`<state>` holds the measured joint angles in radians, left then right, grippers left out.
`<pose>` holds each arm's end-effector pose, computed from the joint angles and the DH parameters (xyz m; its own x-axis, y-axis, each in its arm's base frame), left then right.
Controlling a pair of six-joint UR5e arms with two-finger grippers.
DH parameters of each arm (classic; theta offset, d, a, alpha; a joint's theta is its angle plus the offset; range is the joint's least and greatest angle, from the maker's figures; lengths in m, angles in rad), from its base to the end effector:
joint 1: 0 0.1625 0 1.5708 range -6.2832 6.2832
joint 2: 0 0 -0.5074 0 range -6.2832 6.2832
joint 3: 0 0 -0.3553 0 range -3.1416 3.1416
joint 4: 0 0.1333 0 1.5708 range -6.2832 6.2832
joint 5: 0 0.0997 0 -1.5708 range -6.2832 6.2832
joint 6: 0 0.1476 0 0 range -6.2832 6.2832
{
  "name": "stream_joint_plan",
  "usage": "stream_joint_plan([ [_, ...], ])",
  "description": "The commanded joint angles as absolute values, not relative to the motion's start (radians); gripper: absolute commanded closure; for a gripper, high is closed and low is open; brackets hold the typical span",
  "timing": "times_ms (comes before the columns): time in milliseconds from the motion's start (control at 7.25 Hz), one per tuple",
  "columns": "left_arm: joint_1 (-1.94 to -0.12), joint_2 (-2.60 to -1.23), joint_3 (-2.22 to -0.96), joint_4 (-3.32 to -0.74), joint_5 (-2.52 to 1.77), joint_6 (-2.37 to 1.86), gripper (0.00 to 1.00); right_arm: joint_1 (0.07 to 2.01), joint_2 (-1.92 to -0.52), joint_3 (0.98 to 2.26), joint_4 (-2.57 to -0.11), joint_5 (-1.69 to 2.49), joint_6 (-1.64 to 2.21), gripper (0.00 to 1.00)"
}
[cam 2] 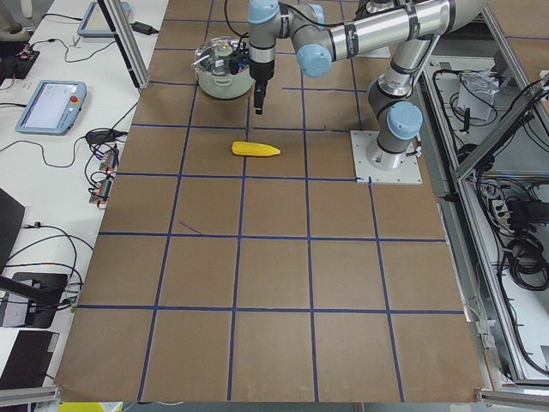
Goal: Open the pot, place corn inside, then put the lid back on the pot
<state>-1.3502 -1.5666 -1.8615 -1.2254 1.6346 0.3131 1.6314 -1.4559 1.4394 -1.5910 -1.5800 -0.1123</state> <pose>-0.0231 -0.4632 0.4283 -0.9929 0.0888 -0.0787 0.0919 0.9951 -0.0364 0.1631 -0.5095 0.5286 -0.9851 -0.1716 0.0133 -0.1720 0.9845 -0.0354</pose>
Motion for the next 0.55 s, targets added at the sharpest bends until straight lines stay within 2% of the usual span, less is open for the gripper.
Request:
stream_joint_plan([
  [0, -1.325, -1.667, -1.881, -1.102, 1.603, 0.322, 0.00, 1.629, -1.457, 1.437, -1.589, -1.580, -0.103, 0.00],
  [414, -1.327, -1.778, -1.900, -0.994, 1.583, 0.317, 0.00, 1.621, -1.453, 1.448, -1.585, -1.583, -0.103, 0.00],
])
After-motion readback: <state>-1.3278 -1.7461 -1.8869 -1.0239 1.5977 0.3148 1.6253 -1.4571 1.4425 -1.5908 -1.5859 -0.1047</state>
